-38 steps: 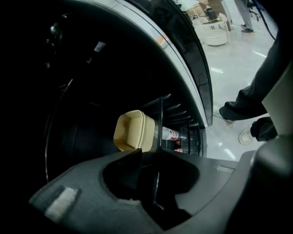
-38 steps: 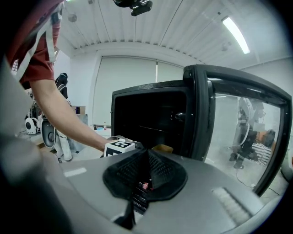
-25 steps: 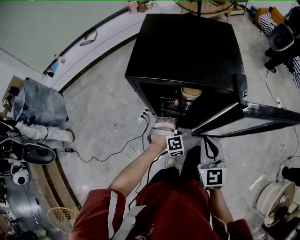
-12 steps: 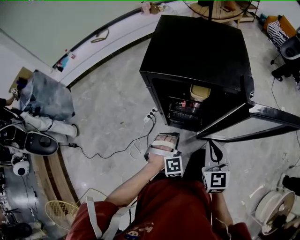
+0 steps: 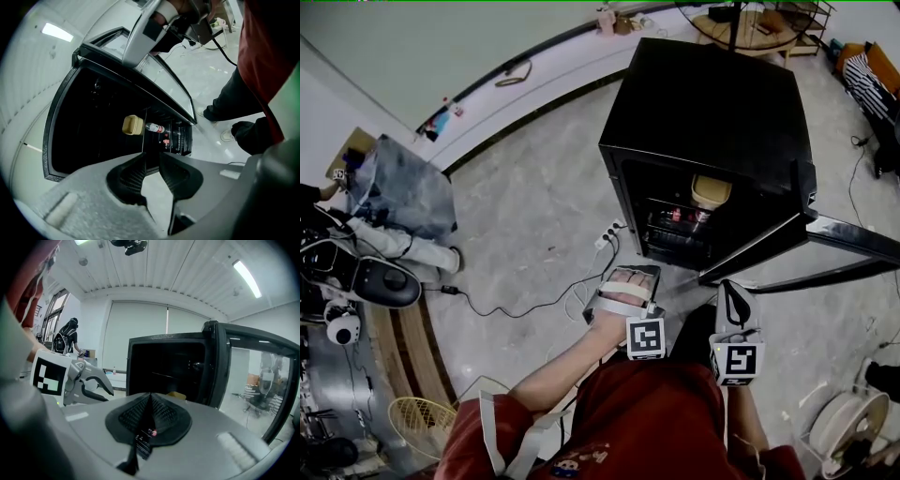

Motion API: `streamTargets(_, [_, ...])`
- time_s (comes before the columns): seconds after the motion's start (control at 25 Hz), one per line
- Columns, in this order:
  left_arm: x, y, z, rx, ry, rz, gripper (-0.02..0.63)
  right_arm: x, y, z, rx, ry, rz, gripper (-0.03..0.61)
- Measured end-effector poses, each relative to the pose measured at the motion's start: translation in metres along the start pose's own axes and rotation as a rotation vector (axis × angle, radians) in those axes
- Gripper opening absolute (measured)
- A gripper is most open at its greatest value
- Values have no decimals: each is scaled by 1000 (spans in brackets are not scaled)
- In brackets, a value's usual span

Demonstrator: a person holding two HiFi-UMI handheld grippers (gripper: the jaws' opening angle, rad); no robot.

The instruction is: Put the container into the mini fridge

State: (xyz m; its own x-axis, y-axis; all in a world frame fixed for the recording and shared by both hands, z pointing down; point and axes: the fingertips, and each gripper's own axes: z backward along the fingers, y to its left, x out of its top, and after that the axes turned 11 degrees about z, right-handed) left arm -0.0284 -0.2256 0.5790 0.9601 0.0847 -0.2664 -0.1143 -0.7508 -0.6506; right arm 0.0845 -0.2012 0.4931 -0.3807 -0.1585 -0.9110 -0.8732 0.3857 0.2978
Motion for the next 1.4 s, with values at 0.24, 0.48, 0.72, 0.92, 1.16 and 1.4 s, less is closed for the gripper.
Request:
streamTargets(0.24, [0, 23, 5, 68, -65, 117, 57, 9, 3, -6, -5, -3, 10, 0])
streamTargets(0.48, [1, 47, 16, 144, -139, 276, 48, 5, 0, -10, -14, 3, -1, 0])
streamTargets(0.72, [11, 65, 36, 128, -354, 706, 44, 20, -5, -8, -11, -23, 0, 0])
streamTargets(0.92, [12, 89, 64, 173, -578, 1021, 44, 27, -14, -12, -24, -44, 11, 0])
streamTargets(1.16, [3, 102, 91, 231, -706, 1215, 43, 28, -15, -12, -30, -50, 10, 0])
streamTargets(1.4, [2, 100, 105, 261, -729, 1229, 43, 31, -12, -15, -21, -53, 8, 0])
